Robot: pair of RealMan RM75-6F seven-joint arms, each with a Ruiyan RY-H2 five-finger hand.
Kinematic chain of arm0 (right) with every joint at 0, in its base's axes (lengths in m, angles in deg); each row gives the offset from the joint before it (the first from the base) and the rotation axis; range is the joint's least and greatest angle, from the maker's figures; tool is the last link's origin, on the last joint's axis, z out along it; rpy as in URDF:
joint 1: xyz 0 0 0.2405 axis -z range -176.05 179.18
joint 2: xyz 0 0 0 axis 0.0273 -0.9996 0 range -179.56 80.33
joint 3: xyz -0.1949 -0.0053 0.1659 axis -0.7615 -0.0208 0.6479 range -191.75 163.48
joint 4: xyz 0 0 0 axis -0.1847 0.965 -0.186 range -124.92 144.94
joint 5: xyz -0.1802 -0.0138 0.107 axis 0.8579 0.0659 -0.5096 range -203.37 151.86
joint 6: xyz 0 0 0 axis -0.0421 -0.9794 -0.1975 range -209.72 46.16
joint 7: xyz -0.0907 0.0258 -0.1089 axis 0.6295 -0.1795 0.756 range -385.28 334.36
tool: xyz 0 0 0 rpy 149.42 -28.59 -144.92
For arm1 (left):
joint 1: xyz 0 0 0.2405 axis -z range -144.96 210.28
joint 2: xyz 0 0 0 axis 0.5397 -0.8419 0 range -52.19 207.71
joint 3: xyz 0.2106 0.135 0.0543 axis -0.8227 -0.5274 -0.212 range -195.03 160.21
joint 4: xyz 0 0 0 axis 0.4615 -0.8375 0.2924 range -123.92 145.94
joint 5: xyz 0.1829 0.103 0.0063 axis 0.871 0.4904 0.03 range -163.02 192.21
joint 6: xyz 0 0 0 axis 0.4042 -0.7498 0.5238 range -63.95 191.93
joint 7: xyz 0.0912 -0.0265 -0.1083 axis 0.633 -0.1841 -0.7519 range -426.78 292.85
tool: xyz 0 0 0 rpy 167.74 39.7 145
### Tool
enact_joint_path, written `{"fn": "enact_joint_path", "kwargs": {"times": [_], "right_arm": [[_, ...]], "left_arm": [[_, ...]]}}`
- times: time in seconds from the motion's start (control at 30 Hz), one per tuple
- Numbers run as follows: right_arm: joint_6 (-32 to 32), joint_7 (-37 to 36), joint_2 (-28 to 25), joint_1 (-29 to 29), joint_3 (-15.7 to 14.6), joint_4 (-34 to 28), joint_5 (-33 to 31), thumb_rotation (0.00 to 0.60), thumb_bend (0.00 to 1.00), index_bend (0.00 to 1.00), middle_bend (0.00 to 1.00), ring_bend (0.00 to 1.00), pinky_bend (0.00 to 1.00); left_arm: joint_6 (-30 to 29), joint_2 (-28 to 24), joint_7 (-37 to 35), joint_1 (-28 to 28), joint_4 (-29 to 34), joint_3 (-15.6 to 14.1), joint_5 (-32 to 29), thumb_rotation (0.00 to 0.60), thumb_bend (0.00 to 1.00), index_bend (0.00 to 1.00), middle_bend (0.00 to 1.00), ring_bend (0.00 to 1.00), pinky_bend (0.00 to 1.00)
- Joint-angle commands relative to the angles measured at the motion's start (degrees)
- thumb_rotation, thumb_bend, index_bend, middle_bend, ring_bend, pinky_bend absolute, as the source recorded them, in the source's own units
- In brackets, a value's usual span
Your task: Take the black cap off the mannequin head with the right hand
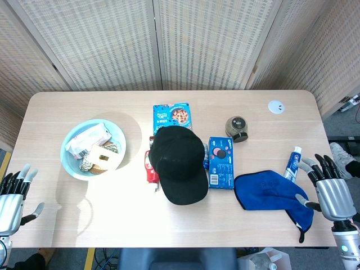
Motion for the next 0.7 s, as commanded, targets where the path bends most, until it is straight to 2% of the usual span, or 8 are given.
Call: {"fn": "enact_joint_path", "kwargs": {"times": [0.03, 0.37, 0.7], "right_arm": [[0.04, 0.11, 0.09, -0.05, -0.02, 0.11, 0.02, 0.6, 0.07, 0.25, 0.19, 0.03, 0.0], [0.05, -0.87, 0.5, -0.58, -0.33, 0.55, 1.33, 0.6, 0.07, 0.25, 0.19, 0.03, 0.0], [2.59, -0.29, 1.58, -5.47, 0.39, -0.98, 6.52, 0.6, 0.06, 0.25, 0.19, 0.03, 0.0]], "left_arm": [[0.14, -0.04, 0.16, 0.02, 0.15, -0.1, 0.01, 0.6, 0.25, 0.04, 0.01, 0.07, 0.03], [-0.42, -0.36, 0.82, -0.45, 0.97, -0.42, 0.25, 0.6, 0.25, 0.04, 0.01, 0.07, 0.03], [-0.32, -0.44, 1.35, -0.52, 1.61, -0.56, 0.35, 0.6, 0.25, 0.04, 0.01, 0.07, 0.03]]}}
